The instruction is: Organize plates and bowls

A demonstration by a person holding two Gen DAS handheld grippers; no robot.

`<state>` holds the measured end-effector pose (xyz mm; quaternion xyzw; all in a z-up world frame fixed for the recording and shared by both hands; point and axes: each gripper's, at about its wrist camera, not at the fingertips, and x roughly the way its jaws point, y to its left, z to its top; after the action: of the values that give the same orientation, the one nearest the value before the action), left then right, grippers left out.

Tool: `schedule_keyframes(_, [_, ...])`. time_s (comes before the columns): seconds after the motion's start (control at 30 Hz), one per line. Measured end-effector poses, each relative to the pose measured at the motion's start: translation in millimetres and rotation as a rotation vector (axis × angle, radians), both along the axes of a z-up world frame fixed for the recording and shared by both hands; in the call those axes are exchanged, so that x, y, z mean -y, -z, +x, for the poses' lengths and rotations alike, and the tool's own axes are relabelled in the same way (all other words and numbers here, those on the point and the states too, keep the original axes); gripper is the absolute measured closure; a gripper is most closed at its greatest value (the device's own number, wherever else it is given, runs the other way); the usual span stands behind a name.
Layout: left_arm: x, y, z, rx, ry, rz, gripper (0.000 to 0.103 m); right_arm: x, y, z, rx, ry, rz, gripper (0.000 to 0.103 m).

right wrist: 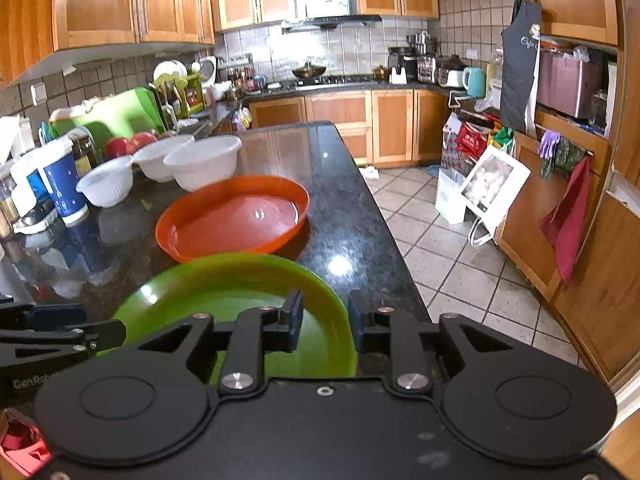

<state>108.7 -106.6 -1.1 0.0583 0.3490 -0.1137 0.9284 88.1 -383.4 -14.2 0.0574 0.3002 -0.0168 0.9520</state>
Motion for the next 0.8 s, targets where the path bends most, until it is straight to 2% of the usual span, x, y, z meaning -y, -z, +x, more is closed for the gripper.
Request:
schedule_keyframes(0.2, [-27.3,-17.4,6.8,0.042,-0.036,-0.048,0.051,-12.7,-15.5,1.8,0.052,-0.019,0.017,0.065])
schedule_keyframes(0.37, [-55.8,-31.8,15.9,0.088,-0.062,-0.073,0.048,-29.7,-33.3,4.2,0.110,-0.024,0.026,0.054])
schedule_keyframes(0.57, [-84.7,-41.6,29.1,0.110,-0.047,-0.105,0.042,-56.7,-51.2,9.7,0.173,-0.016,0.006,0.046])
schedule_keyframes(0.63, [-92.8,-42.9,34.4,0.112,-0.042,-0.113,0.037,-65.8,-55.6,12.9,0.181,-0.020,0.002,0.042])
schedule_keyframes(0.8, [-109.2,-47.6,42.8,0.140,0.021,-0.121,0.035,-82.7,-65.9,21.3,0.185,-0.013,-0.005,0.042])
